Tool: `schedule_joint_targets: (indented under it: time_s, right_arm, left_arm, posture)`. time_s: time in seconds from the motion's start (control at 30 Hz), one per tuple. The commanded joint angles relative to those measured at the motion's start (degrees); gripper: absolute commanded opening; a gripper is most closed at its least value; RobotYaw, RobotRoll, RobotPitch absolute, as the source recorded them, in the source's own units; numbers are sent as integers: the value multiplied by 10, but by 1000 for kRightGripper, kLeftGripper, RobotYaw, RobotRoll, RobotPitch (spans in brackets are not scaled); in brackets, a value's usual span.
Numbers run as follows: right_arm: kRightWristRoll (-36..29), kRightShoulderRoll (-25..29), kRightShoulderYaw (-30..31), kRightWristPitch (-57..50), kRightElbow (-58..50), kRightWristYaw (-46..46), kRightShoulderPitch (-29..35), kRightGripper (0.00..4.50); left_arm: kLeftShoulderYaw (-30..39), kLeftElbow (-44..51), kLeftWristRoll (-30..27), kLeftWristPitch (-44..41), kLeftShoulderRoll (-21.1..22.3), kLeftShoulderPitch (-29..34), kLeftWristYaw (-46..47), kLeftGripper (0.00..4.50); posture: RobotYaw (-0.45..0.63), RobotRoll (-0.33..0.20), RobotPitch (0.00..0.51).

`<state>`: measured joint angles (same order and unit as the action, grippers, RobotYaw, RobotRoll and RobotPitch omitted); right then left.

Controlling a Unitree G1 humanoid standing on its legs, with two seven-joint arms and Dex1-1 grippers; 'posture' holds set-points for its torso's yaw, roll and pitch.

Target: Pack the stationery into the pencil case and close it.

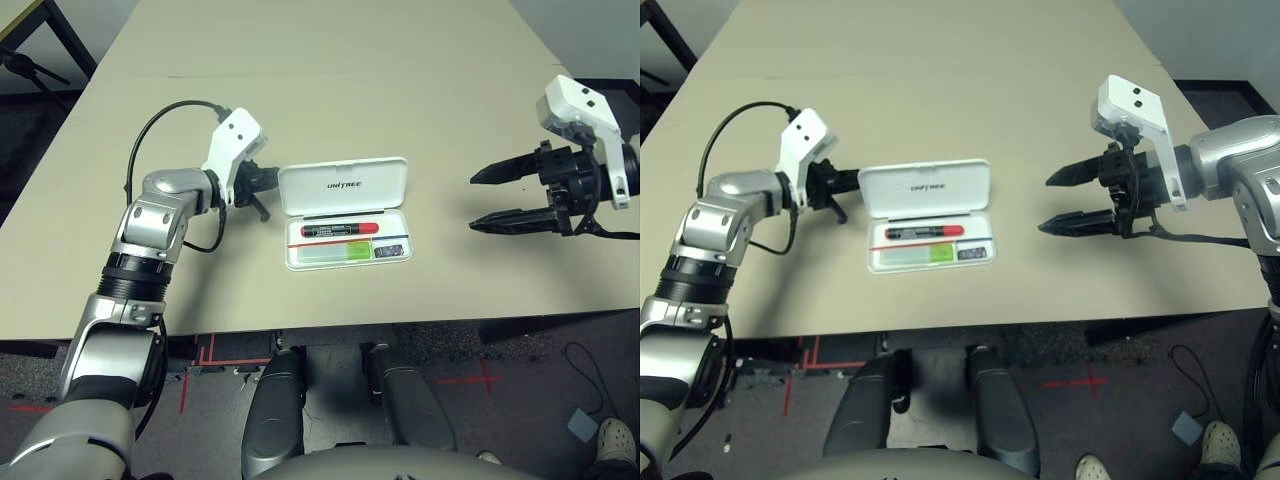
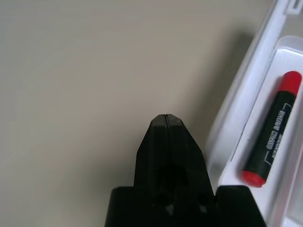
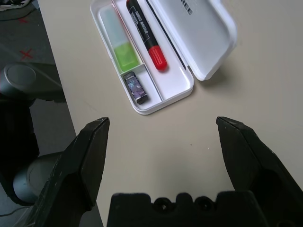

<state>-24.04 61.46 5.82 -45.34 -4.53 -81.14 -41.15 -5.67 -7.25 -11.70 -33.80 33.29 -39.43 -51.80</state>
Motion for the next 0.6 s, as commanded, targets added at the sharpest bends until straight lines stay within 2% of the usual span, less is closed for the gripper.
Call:
schedule_joint_targets:
  time_s: [0.03, 0.3, 0.6]
  right_arm:
    - [-4, 4, 6, -2, -8, -5, 4, 4500]
    - [5, 6, 14, 3, -4, -6, 6, 4500]
    - [16, 7, 24, 9, -1, -9, 6, 4500]
  left_arm:
    - [-15, 48, -18, -18, 6, 20, -26, 18]
    - [-49, 138, -31, -32, 13, 57, -58, 18]
    - [-86, 187, -27, -30, 16, 90, -62, 18]
  posture:
    - [-4, 0, 202]
    - [-2, 0, 205]
    - [-3, 0, 204]
